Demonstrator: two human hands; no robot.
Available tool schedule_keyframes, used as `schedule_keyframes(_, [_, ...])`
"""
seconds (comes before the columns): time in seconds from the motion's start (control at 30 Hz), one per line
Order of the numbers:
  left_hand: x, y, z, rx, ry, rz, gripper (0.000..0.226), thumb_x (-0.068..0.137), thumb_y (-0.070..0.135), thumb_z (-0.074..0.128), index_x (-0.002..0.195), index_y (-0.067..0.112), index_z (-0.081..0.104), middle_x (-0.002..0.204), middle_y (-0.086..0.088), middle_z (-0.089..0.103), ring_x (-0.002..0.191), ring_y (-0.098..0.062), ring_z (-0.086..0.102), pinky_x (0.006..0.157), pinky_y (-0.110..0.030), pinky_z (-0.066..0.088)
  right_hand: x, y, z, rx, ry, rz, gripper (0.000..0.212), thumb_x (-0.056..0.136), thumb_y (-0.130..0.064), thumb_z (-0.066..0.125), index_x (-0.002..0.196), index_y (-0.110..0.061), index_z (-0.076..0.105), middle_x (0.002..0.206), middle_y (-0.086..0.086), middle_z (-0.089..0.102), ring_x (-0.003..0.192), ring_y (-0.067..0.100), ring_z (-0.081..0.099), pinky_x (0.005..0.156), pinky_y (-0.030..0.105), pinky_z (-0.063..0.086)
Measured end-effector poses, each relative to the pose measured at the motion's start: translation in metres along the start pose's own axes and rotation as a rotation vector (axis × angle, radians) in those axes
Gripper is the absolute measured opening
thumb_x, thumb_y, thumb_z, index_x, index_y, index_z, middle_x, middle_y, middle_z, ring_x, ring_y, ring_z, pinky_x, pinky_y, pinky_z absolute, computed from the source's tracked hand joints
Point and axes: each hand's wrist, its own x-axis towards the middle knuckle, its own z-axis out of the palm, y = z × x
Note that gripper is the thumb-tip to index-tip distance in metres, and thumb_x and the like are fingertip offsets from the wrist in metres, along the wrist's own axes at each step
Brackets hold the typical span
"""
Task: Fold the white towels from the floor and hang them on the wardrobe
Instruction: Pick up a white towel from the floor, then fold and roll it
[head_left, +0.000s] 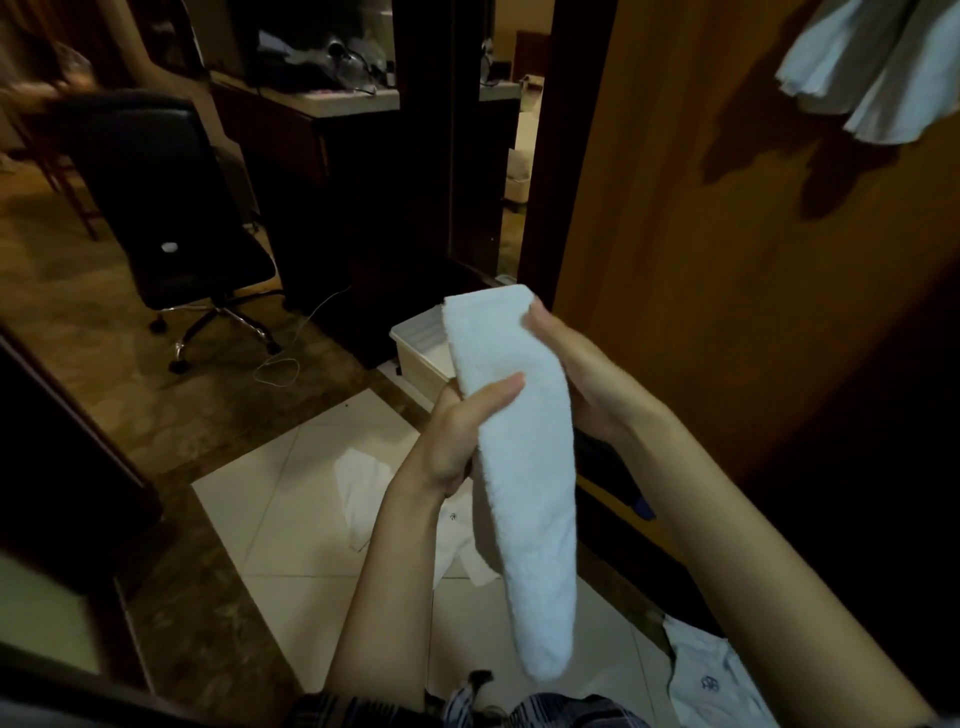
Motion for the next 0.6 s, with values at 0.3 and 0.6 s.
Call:
schedule_keyframes(0.3, [0.008, 0.005, -0.016, -0.173, 0.608, 0.07, 0.036, 0.095, 0.03, 0.053, 0.125, 0.011, 0.053, 0.122, -0.009, 0.064, 0.108, -0.022, 0.063, 0.091, -0.036, 0.053, -0.008, 0.062, -0.004, -0.095, -0.091, 0.312, 0.057, 0.083, -0.06, 0.044, 0.122, -0.021, 0.059, 0.119, -0.001, 0.067, 0.109, 0.015, 0.064, 0.096, 0.032, 0.048])
schedule_keyframes(0.6, [0.002, -0.007, -0.036, -0.509, 0.62, 0.04, 0.017, 0.097, 0.04, 0.047, 0.104, 0.026, 0.053, 0.114, -0.006, 0.063, 0.105, -0.025, 0.061, 0.092, -0.044, 0.05, -0.01, 0.061, -0.015, -0.277, -0.177, 0.368, 0.047, 0.067, -0.054, 0.068, 0.099, -0.02, 0.063, 0.099, -0.003, 0.067, 0.088, 0.009, 0.066, 0.073, 0.02, 0.052])
